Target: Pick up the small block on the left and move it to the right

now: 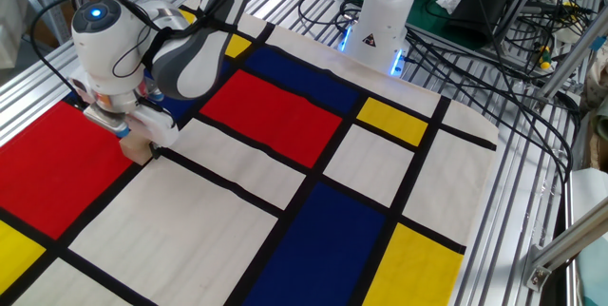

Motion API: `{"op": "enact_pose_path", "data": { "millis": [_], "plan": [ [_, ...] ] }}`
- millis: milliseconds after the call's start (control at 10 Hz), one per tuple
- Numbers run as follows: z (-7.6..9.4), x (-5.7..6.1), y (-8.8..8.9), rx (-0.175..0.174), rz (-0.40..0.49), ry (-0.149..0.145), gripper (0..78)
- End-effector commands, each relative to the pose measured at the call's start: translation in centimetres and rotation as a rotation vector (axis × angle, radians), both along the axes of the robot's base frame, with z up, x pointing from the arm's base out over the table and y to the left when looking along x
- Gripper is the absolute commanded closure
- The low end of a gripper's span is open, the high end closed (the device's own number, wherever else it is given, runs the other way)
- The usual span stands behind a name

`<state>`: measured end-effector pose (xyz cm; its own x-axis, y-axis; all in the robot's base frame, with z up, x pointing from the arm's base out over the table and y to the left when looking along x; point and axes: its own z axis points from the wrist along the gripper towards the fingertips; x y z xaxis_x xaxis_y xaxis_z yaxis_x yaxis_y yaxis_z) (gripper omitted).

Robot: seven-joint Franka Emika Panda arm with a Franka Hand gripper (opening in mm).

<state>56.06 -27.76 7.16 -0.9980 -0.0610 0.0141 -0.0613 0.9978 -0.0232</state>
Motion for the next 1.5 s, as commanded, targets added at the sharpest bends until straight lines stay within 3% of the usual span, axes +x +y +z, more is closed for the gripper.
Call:
{"op": "enact_pose_path", "data": {
  "millis": [100,1500],
  "plan": [
    [-0.13,0.1,-0.14,0.001,-0.002,-0.003,0.1],
    [-0.34,0.09,-0.14,0.006,0.009,-0.005,0.1]
  ]
}}
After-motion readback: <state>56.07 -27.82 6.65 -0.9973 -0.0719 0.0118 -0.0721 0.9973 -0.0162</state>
